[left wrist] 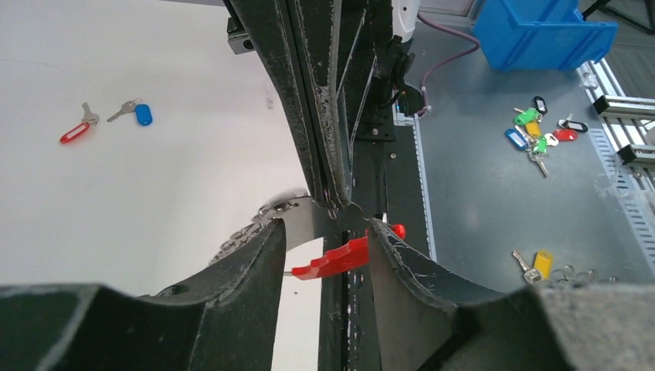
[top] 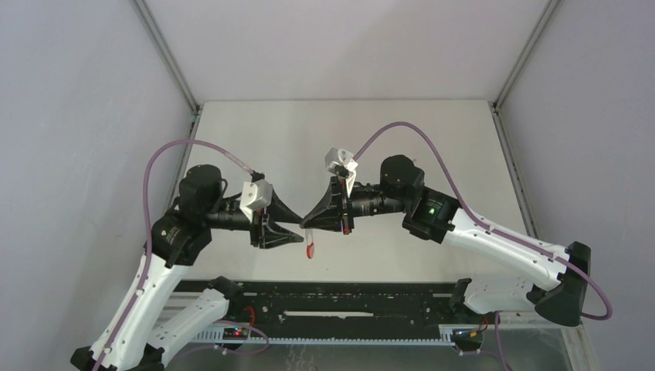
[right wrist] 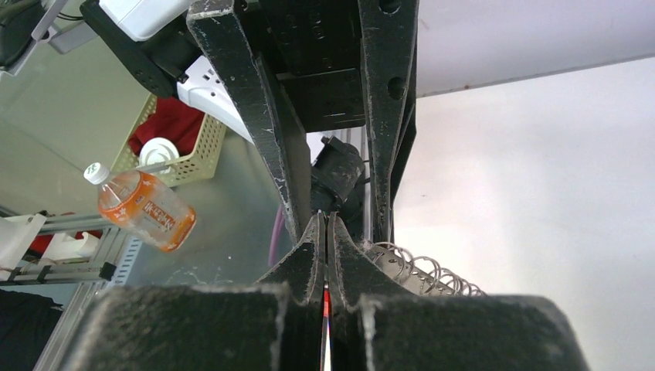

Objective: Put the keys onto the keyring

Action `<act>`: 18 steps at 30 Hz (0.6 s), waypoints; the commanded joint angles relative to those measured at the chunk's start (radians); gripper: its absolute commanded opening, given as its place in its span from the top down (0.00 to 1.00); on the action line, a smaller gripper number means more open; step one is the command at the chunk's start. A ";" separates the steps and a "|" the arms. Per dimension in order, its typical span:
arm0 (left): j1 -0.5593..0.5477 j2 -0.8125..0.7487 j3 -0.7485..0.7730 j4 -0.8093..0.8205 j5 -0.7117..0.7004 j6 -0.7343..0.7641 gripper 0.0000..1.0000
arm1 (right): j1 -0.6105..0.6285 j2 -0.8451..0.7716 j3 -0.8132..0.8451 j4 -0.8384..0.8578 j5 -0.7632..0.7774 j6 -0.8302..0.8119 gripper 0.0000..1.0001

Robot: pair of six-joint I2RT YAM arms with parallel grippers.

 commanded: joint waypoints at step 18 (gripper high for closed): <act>-0.008 -0.021 -0.036 0.132 0.026 -0.151 0.78 | 0.009 -0.006 0.042 0.065 0.024 0.033 1.00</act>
